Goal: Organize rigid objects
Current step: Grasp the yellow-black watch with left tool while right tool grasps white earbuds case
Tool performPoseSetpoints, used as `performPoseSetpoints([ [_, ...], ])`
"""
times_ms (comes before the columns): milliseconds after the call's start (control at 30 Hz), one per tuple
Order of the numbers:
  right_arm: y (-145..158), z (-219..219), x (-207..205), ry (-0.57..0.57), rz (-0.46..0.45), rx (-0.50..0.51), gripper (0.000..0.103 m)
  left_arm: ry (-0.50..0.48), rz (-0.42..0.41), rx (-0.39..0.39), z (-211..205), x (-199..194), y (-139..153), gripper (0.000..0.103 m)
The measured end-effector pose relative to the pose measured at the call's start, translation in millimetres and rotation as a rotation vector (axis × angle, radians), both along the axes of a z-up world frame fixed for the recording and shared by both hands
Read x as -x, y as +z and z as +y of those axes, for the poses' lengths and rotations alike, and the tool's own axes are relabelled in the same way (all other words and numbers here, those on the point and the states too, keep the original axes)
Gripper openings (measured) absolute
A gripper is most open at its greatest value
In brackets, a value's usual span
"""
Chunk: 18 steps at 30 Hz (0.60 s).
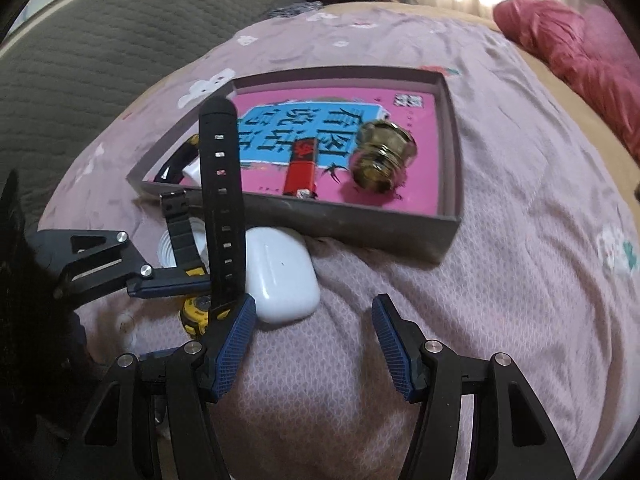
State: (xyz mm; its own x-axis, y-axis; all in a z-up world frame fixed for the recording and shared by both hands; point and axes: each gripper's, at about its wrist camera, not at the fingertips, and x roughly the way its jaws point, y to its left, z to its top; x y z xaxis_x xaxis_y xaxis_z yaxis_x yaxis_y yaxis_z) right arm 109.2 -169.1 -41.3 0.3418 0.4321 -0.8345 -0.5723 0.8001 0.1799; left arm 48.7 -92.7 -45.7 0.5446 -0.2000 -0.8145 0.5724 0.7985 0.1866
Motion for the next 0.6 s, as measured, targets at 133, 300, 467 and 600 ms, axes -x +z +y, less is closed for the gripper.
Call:
performPoseSetpoints([
  [133, -2.2, 3.7, -7.1, 0.011, 0.018, -0.029, 0.063, 0.021, 0.023, 0.052, 9.7, -4.7, 2.8, 0.031],
  [300, -10.1, 5.4, -17.5, 0.024, 0.069, -0.084, 0.063, 0.031, 0.033, 0.064, 14.3, -8.5, 0.9, 0.031],
  [467, -17.1, 10.9, -24.9, 0.040, 0.094, -0.114, 0.062, 0.047, 0.040, 0.076, 16.8, -12.8, 0.4, 0.031],
  [600, -23.7, 22.6, -26.1, 0.059, 0.074, -0.078, 0.060, 0.037, 0.034, 0.065, 14.7, -11.9, -2.0, 0.031],
])
